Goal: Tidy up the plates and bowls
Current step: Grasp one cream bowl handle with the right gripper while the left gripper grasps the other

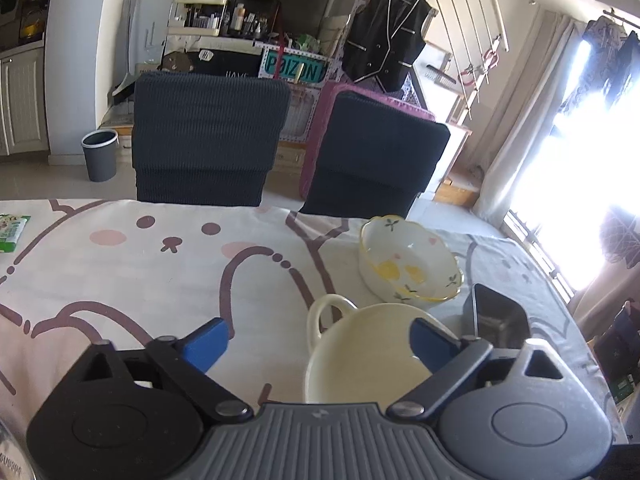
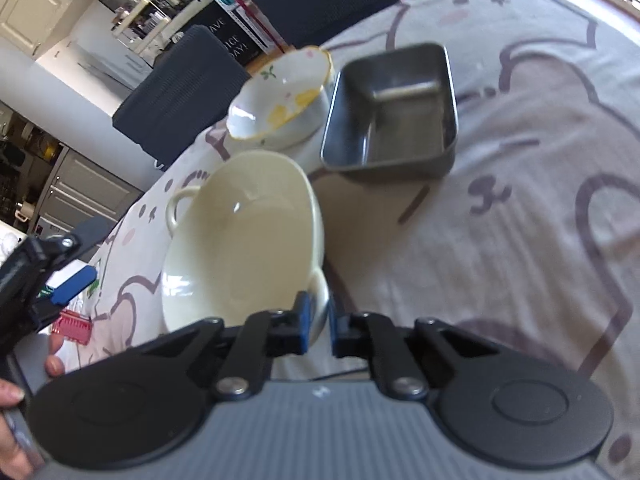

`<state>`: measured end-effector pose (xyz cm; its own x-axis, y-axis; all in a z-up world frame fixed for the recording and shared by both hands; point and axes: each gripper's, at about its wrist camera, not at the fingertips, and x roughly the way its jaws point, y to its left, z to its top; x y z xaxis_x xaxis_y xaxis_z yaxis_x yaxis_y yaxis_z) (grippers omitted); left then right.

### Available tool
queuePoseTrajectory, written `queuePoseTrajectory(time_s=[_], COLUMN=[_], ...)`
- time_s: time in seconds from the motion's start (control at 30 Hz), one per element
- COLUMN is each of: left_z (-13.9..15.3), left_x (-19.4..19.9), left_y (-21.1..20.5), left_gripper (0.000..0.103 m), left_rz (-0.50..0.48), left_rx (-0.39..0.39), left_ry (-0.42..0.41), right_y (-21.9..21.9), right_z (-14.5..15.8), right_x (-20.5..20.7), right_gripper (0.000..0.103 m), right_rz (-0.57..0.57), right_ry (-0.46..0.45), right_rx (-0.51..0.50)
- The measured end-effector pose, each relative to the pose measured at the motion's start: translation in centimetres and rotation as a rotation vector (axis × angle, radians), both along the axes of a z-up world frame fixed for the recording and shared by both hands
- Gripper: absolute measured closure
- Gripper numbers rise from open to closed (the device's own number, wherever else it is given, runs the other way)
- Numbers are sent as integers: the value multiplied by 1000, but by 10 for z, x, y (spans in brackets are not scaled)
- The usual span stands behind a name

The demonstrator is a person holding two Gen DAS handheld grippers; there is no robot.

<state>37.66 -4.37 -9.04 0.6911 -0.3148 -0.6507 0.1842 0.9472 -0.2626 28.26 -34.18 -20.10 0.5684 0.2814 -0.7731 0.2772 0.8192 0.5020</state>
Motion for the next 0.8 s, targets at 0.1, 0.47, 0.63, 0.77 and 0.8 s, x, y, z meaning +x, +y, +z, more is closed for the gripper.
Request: queuePoseTrajectory(time_s=[0.1, 0.47, 0.63, 0.77, 0.8], left_z=[-6, -38, -49, -46, -45], left_x=[12, 36, 43, 44, 42], left_y=[4, 3, -1, -6, -10], left_gripper=[27, 67, 72, 91, 93], left_rz=[4, 14, 14, -12, -25], left_rx=[-24, -50, -75, -71, -29], left_ry=[29, 136, 161, 155, 144], right_y=[-9, -21, -21, -18, -17], right_z=[3, 7, 7, 7, 7], right_x=[0, 17, 20, 21, 21], right_gripper=[94, 90, 90, 90, 90], right_rz=[-24, -67, -66, -51, -50], right_ry=[-21, -75, -78, -82, -82], right_rx=[-28, -143, -154, -176, -181])
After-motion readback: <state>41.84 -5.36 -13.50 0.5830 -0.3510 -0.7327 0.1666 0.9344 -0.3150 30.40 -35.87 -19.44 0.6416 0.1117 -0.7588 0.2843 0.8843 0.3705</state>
